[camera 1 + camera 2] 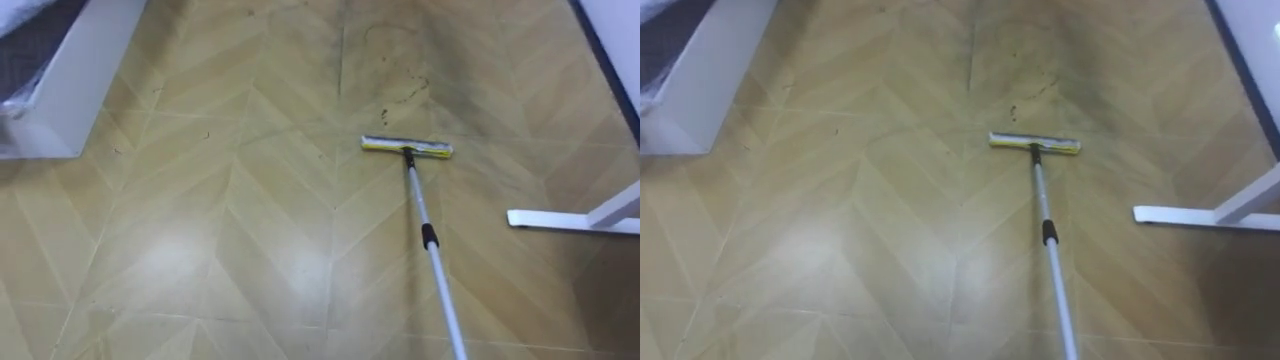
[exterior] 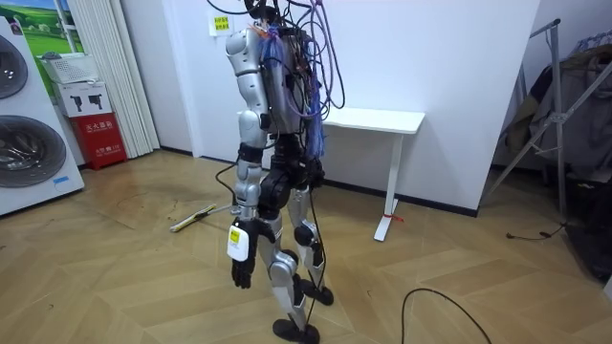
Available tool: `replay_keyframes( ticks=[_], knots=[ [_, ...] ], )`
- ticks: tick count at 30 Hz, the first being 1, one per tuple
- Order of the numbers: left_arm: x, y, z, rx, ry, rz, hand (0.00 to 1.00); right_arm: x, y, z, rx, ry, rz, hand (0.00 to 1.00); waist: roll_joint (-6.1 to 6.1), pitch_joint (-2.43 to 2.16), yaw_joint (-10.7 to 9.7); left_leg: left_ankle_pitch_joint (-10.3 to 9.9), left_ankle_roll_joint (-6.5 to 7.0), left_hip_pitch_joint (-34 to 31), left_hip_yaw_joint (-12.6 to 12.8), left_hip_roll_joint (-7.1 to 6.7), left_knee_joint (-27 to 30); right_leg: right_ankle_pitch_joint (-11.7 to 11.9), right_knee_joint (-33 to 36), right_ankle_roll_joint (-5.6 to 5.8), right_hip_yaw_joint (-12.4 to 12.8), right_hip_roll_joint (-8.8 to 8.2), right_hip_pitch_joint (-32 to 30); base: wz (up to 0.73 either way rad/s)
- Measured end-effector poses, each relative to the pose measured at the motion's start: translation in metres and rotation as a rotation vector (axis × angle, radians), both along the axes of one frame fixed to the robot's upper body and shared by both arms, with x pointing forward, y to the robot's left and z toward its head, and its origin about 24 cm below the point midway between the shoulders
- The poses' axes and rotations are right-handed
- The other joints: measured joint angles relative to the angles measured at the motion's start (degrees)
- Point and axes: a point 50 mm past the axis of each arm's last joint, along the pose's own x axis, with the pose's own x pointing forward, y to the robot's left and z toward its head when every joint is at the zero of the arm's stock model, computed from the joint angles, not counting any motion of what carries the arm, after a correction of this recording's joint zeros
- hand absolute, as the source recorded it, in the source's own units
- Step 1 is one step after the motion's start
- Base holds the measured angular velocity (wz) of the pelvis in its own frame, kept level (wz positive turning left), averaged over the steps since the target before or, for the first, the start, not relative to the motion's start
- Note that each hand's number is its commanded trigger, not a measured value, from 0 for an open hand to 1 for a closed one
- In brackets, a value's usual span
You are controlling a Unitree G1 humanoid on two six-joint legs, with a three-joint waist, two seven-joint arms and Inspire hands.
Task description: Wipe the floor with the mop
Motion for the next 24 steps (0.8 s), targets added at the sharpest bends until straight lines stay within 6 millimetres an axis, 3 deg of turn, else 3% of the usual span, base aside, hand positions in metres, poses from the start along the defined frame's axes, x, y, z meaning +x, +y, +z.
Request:
replay_keyframes(
  ticks=[1,4,7,8,9,10,11,13,14,15,16,17,18,19,21,22,23,24],
  knots=[
    [0.002,0.000,0.000,-0.004,-0.002,-0.001,0.00,-0.001,-0.001,0.000,-0.002,0.002,-0.006,1.00,0.12,0.04,0.08,-0.39,0.26,-1.40,0.01,0.02,1.71,-0.36,1.19,-0.04,-0.10,-0.23,-1.00,0.34],
    [0.005,-0.002,-0.001,-0.021,0.009,-0.001,0.00,-0.004,-0.009,0.002,-0.017,0.017,-0.037,1.00,0.58,0.22,0.50,-3.65,0.45,-8.64,0.51,0.05,11.16,-4.38,10.53,-0.12,-0.27,-1.89,-7.42,0.26],
    [0.006,-0.002,-0.002,-0.026,0.030,0.002,0.00,-0.011,-0.016,0.003,-0.041,0.054,-0.081,1.00,0.84,0.26,1.24,-8.10,0.36,-16.01,0.56,-0.13,22.11,-10.88,21.76,-0.33,-0.24,-3.84,-14.46,0.24],
    [0.008,-0.002,-0.002,-0.026,0.029,0.009,0.00,-0.014,-0.018,0.004,-0.046,0.065,-0.103,1.00,1.28,0.47,1.84,-9.66,0.34,-19.21,0.37,-0.05,27.11,-12.93,26.35,-0.54,-0.01,-3.93,-17.06,0.20],
    [0.008,0.000,-0.001,-0.024,0.030,0.019,0.00,-0.015,-0.017,0.004,-0.044,0.077,-0.120,1.00,1.24,0.43,2.21,-10.39,-0.17,-22.00,0.44,-0.05,31.90,-15.30,30.51,-1.18,0.31,-4.48,-19.41,0.23],
    [0.008,0.000,-0.001,-0.025,0.030,0.024,0.00,-0.014,-0.017,0.004,-0.043,0.079,-0.124,1.00,1.25,0.42,2.21,-10.48,-0.33,-23.36,0.47,0.07,34.27,-16.19,32.33,-1.46,0.31,-4.73,-20.38,0.24],
    [0.006,0.001,-0.001,-0.026,0.031,0.033,0.00,-0.007,-0.018,0.005,-0.043,0.070,-0.124,1.00,1.56,0.16,2.28,-10.02,-0.78,-26.71,0.29,0.57,40.09,-17.96,35.35,-1.82,0.53,-4.88,-21.74,0.21],
    [0.003,0.004,-0.001,-0.022,0.039,0.034,0.00,0.001,-0.020,0.006,-0.043,0.067,-0.123,1.00,1.42,0.20,2.82,-5.91,-1.32,-31.46,0.28,1.53,48.95,-20.15,39.57,-2.36,0.97,-4.64,-22.91,0.07],
    [0.000,0.005,-0.001,-0.024,0.051,0.037,0.00,0.008,-0.024,0.008,-0.041,0.066,-0.127,1.00,0.62,0.57,3.71,-0.88,-1.73,-34.64,0.36,2.12,55.09,-21.29,41.77,-2.80,1.86,-4.25,-23.02,-0.21],
    [-0.001,0.004,-0.001,-0.032,0.056,0.029,0.00,0.017,-0.031,0.012,-0.044,0.053,-0.128,1.00,0.87,0.40,5.00,5.13,-1.76,-37.56,0.27,2.64,60.04,-21.97,43.18,-3.10,2.62,-3.72,-22.97,-0.28],
    [-0.003,0.003,-0.001,-0.039,0.061,0.028,0.00,0.024,-0.035,0.014,-0.046,0.040,-0.123,1.00,0.84,0.42,5.57,7.19,-1.82,-38.76,0.28,2.68,62.05,-22.26,43.83,-3.29,3.19,-3.55,-22.98,-0.36],
    [-0.005,0.003,-0.002,-0.052,0.071,0.029,0.00,0.039,-0.042,0.019,-0.045,0.004,-0.121,1.00,0.63,0.56,6.79,7.45,-1.96,-41.02,0.69,3.12,63.99,-22.73,44.82,-3.42,3.92,-3.62,-22.96,-0.42],
    [-0.008,0.006,-0.001,-0.057,0.079,0.027,0.00,0.053,-0.046,0.023,-0.042,-0.030,-0.106,1.00,0.13,0.53,8.11,6.45,-1.01,-42.33,1.06,3.24,62.33,-22.90,45.15,-3.25,4.75,-3.72,-22.85,-0.41],
    [-0.009,0.007,-0.001,-0.061,0.082,0.027,0.00,0.059,-0.048,0.025,-0.037,-0.044,-0.107,1.00,0.02,0.51,8.19,5.71,-1.11,-42.45,0.99,3.08,59.96,-23.07,45.07,-3.05,4.96,-3.82,-22.83,-0.30],
    [-0.013,0.013,0.001,-0.068,0.089,0.033,0.00,0.080,-0.052,0.033,-0.022,-0.101,-0.111,1.00,-0.36,0.23,8.52,3.09,-1.74,-39.88,0.80,2.95,41.31,-23.61,44.15,-1.98,5.06,-4.02,-22.39,-0.11],
    [-0.014,0.015,0.001,-0.071,0.091,0.035,0.00,0.082,-0.052,0.033,-0.015,-0.107,-0.124,1.00,-0.43,0.20,8.51,2.90,-1.90,-38.91,0.72,2.95,36.89,-23.81,44.03,-1.58,5.05,-4.06,-21.89,0.06],
    [-0.012,0.018,0.002,-0.073,0.092,0.031,0.00,0.079,-0.051,0.032,0.000,-0.111,-0.144,1.00,-0.35,0.40,8.37,2.75,0.03,-38.06,1.25,2.77,33.46,-24.45,43.79,-0.37,5.07,-4.46,-21.14,0.27],
    [-0.007,0.019,0.002,-0.081,0.089,0.016,0.00,0.072,-0.051,0.030,0.013,-0.091,-0.158,1.00,-0.36,-0.01,8.10,1.42,1.28,-38.02,2.57,1.73,33.37,-24.76,42.99,0.25,5.18,-5.94,-20.53,0.34]
  ],
)
